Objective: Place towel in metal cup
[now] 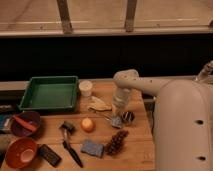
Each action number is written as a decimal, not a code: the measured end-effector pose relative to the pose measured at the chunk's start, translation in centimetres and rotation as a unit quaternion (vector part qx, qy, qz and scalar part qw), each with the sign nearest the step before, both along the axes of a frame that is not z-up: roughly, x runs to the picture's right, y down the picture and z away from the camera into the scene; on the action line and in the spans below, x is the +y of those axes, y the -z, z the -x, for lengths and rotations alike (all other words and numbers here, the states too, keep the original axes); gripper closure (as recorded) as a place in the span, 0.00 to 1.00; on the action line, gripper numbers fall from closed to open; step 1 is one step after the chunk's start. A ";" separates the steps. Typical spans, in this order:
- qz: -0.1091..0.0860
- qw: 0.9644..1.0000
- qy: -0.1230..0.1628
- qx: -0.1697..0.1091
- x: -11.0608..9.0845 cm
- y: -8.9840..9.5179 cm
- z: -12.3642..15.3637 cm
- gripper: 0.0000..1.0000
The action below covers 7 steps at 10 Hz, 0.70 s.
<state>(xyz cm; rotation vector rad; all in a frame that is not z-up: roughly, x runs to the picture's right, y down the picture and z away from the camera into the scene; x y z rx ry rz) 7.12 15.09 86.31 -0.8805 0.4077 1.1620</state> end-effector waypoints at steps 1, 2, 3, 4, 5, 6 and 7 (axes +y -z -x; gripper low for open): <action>-0.003 1.000 -0.004 -0.004 -0.4 0.3 0.2 1.00; -0.008 1.000 -0.010 -0.012 -0.9 0.9 0.7 1.00; -0.016 1.000 -0.017 -0.019 -1.9 1.7 1.2 1.00; -0.032 0.999 -0.028 -0.029 -3.5 3.3 1.8 1.00; -0.043 0.998 -0.036 -0.034 -4.8 4.6 2.0 1.00; -0.059 0.997 -0.040 -0.038 -6.0 6.1 2.1 1.00; -0.083 0.995 -0.045 -0.035 -7.5 7.9 2.0 1.00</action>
